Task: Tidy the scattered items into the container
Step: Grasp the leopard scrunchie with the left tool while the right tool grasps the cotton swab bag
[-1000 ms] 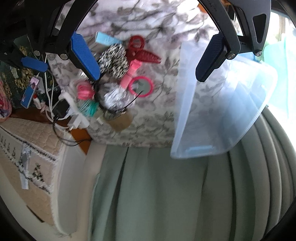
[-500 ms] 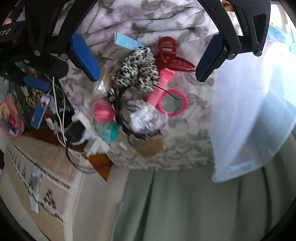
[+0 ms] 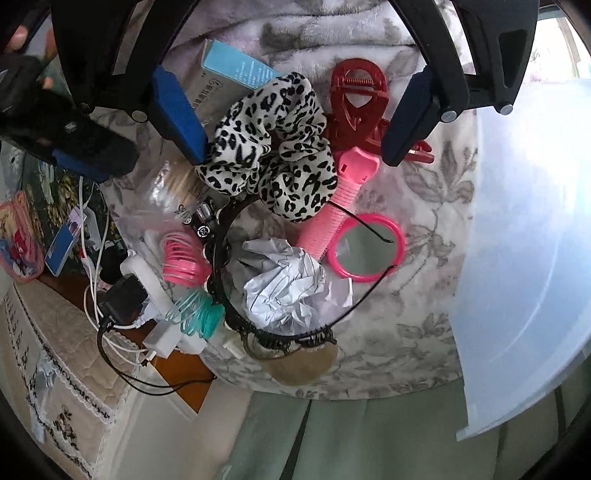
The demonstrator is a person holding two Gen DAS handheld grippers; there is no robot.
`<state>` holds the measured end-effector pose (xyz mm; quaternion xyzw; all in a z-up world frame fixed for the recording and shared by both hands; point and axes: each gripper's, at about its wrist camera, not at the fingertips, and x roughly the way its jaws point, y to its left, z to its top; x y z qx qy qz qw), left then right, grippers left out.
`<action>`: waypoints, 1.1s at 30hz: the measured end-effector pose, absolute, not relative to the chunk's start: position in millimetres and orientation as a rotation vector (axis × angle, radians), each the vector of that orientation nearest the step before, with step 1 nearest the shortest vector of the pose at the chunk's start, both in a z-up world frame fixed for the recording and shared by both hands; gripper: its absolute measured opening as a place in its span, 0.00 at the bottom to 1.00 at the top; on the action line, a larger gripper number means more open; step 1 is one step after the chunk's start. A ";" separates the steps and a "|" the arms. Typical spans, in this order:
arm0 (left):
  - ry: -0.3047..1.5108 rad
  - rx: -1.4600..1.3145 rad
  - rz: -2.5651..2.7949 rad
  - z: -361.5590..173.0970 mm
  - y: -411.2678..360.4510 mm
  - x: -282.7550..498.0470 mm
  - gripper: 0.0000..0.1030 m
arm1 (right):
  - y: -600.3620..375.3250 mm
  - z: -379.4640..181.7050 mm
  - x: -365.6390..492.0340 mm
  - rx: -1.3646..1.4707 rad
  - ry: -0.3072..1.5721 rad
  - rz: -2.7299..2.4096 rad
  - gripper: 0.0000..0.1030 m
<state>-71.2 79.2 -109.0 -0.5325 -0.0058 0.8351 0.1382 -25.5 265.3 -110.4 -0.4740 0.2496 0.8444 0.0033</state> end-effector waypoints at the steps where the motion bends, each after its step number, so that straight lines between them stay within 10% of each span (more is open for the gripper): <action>1: -0.022 -1.550 2.406 -111.6 79.2 -72.7 0.83 | 265.1 -110.4 -27.6 -1.488 0.801 2.649 0.91; 33: -0.188 -1.542 2.385 -112.2 54.4 -77.0 0.30 | 230.2 -152.9 -67.1 -1.559 0.922 2.589 0.51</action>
